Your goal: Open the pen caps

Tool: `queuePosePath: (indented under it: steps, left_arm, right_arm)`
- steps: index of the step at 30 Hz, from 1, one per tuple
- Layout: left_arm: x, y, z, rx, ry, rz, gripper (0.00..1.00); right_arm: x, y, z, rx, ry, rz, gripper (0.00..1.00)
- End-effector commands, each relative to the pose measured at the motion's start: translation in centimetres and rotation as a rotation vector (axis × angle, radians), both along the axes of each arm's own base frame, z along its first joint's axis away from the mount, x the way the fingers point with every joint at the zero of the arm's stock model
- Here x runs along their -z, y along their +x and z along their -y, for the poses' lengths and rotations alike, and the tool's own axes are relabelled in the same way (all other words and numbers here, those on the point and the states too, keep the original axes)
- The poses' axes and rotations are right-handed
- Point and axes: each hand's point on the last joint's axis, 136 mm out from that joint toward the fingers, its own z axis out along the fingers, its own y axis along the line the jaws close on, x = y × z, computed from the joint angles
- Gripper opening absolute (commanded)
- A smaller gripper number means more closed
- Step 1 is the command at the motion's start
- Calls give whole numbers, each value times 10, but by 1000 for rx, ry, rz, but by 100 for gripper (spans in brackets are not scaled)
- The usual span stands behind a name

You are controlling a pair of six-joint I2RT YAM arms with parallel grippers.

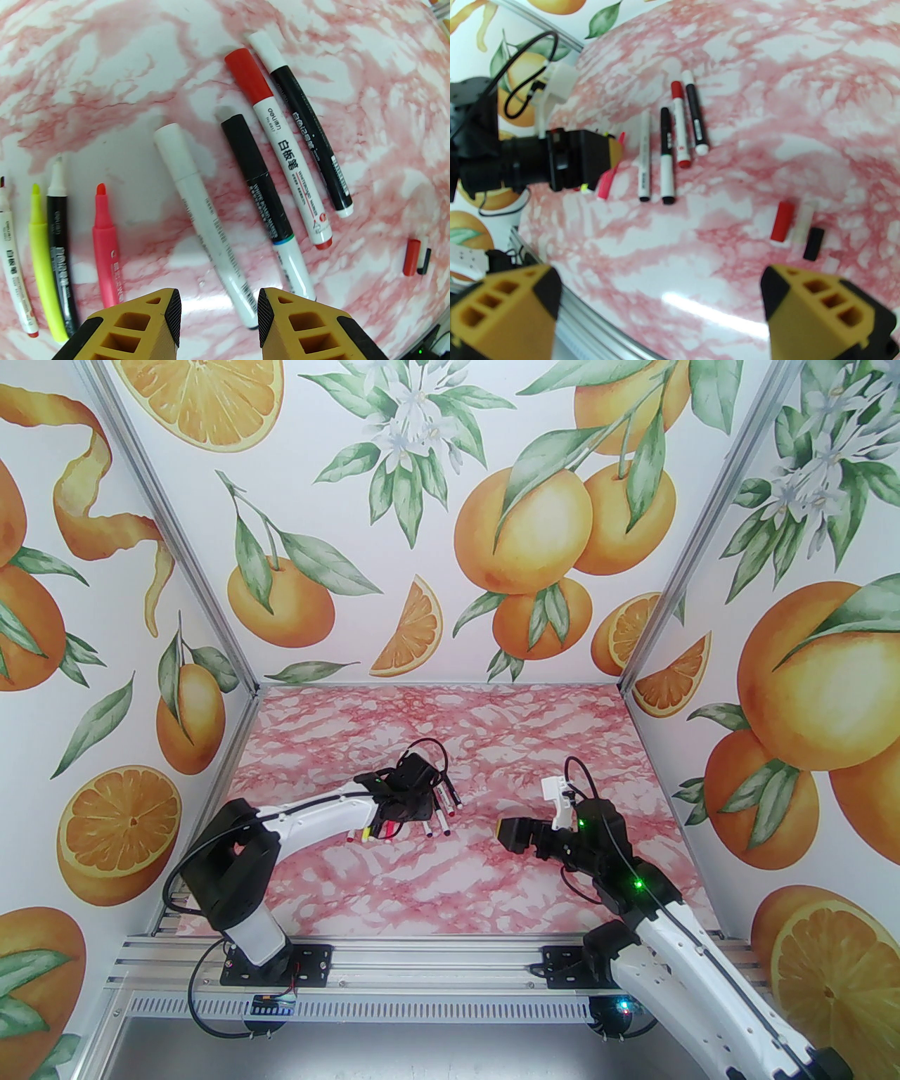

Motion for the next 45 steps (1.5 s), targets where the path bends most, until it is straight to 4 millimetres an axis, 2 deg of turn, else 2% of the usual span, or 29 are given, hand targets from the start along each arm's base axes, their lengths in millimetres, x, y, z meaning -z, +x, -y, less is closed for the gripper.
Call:
queuePosePath:
  steps: [1,10,24,27,35,45]
  left_arm:
    - [3,9,4,-53,12,16,41]
    - [19,16,9,-54,69,-5,41]
    - [38,15,-7,-54,180,-42,33]
    - [39,14,-13,-42,213,-50,30]
    - [44,13,-27,2,303,-83,27]
    - [60,9,-25,68,288,-149,22]
  right_arm:
    - [-14,1,2,22,11,29,100]
    - [-14,-1,0,15,27,31,100]
    - [-12,-3,0,3,24,28,100]
    - [-10,-3,0,5,26,23,100]
    - [-9,1,-4,0,37,11,100]
    - [-3,-1,-1,11,30,-3,100]
